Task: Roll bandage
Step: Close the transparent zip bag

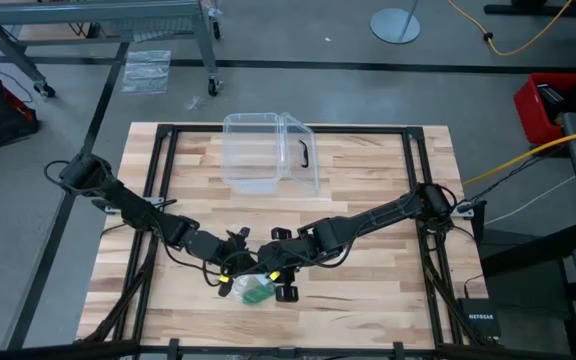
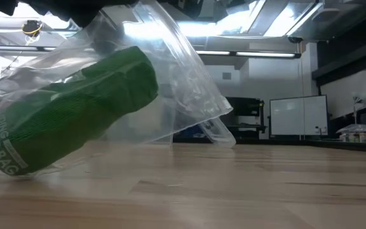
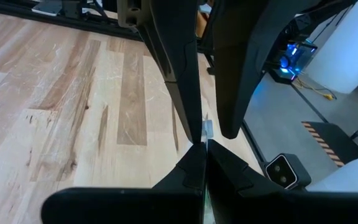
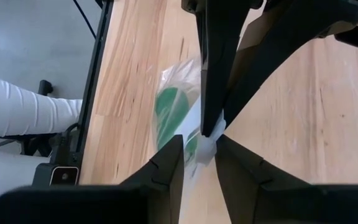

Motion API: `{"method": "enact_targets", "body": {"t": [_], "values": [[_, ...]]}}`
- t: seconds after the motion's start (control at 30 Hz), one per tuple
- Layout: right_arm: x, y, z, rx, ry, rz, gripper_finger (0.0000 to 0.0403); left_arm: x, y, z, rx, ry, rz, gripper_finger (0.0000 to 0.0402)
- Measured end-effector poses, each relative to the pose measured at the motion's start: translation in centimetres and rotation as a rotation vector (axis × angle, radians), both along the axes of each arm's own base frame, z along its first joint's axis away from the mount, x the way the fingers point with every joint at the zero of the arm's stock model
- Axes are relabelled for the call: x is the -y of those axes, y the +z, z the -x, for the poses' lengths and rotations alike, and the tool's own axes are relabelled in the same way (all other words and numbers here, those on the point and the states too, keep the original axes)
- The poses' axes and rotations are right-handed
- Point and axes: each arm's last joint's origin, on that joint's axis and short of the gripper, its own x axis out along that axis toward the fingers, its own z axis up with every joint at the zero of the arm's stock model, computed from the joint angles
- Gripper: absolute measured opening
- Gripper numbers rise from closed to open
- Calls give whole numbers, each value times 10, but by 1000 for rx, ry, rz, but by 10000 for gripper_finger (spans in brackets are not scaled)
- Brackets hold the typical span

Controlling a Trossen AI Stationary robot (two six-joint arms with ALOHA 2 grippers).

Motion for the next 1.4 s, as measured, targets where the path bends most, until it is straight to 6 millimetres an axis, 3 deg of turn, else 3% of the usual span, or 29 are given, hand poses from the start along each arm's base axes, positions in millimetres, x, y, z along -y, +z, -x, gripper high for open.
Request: {"method": "enact_targets", "body": {"t": [0.4,0.7,1.13,1.4], "values": [[0,0,0,-2,0,0,17,0,1,0,6,0,3,0],[0,-1,1,-19,0,7,18,-1,4,1,20,9,6,0],[0,-6,3,-53,5,15,17,-6,28,9,115,31,12,0],[0,-6,3,-51,2,18,17,-4,23,11,66,-33,-3,21]]}}
